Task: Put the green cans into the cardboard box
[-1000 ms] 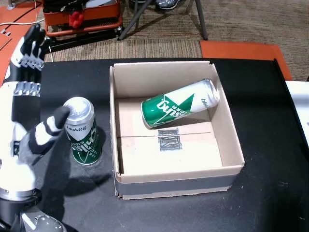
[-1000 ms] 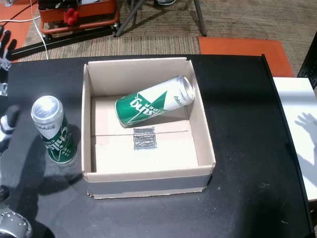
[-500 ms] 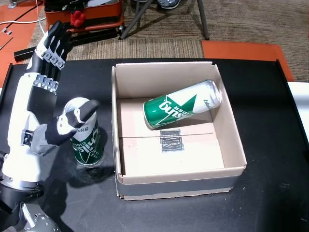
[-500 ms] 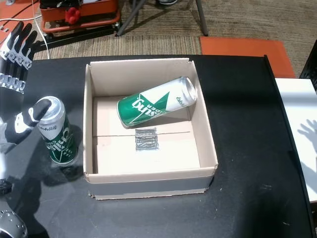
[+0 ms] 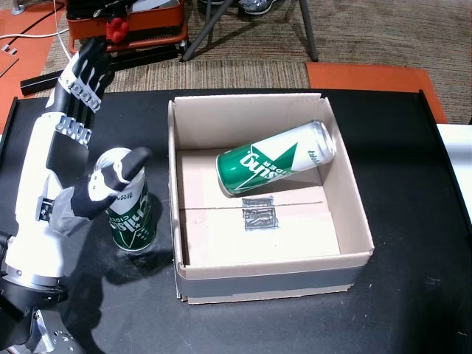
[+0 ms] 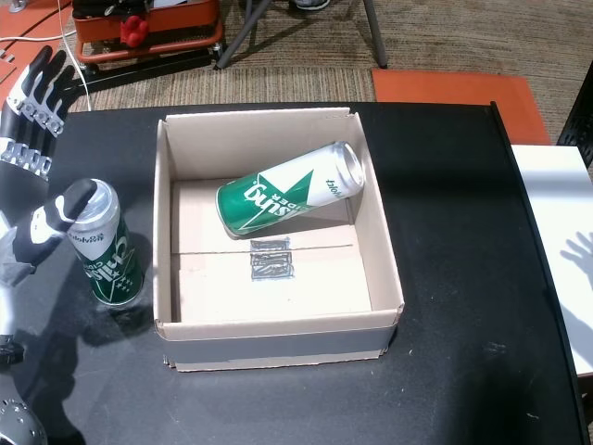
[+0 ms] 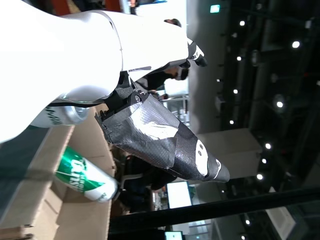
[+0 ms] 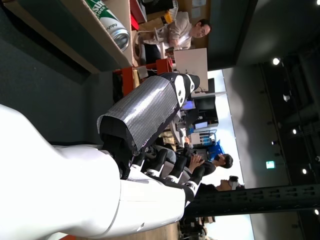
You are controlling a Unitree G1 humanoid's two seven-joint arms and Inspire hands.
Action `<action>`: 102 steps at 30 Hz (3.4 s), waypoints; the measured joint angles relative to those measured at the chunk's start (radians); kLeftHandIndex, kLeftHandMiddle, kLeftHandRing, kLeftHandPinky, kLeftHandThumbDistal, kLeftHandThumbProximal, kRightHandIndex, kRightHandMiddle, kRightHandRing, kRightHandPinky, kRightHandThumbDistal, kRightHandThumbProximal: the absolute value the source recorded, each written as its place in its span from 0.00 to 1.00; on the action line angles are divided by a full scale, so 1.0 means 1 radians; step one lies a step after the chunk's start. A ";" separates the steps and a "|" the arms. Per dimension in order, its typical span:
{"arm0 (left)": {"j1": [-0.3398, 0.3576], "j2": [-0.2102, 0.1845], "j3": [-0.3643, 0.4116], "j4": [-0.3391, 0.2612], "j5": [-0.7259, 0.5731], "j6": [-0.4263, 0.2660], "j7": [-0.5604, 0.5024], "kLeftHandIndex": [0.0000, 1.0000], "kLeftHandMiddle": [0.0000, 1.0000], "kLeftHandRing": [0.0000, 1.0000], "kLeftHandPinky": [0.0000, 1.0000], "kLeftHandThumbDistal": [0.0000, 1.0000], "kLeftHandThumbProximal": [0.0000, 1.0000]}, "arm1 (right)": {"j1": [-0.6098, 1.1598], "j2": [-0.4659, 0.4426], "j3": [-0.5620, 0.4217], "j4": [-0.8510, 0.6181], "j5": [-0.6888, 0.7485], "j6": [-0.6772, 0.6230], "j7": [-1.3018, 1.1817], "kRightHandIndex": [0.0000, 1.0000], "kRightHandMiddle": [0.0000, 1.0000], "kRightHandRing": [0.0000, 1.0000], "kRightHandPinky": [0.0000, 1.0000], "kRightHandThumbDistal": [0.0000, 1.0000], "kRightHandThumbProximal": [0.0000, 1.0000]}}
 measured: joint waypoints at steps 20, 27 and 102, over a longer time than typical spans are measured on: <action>0.002 0.101 -0.088 0.072 0.247 -0.015 0.286 1.00 1.00 1.00 1.00 1.00 0.46 | 0.015 -0.005 -0.019 0.000 -0.001 0.009 -0.010 0.70 0.74 0.84 0.88 1.00 0.53; 0.010 0.115 -0.116 0.086 0.297 0.002 0.368 1.00 1.00 1.00 1.00 1.00 0.44 | 0.020 -0.010 -0.032 0.001 0.001 0.025 0.003 0.71 0.74 0.85 0.90 1.00 0.52; -0.020 0.081 -0.030 0.171 0.308 0.462 0.421 0.84 1.00 1.00 0.99 1.00 0.07 | 0.043 -0.012 -0.069 -0.002 0.036 -0.003 0.072 0.66 0.69 0.78 0.89 1.00 0.55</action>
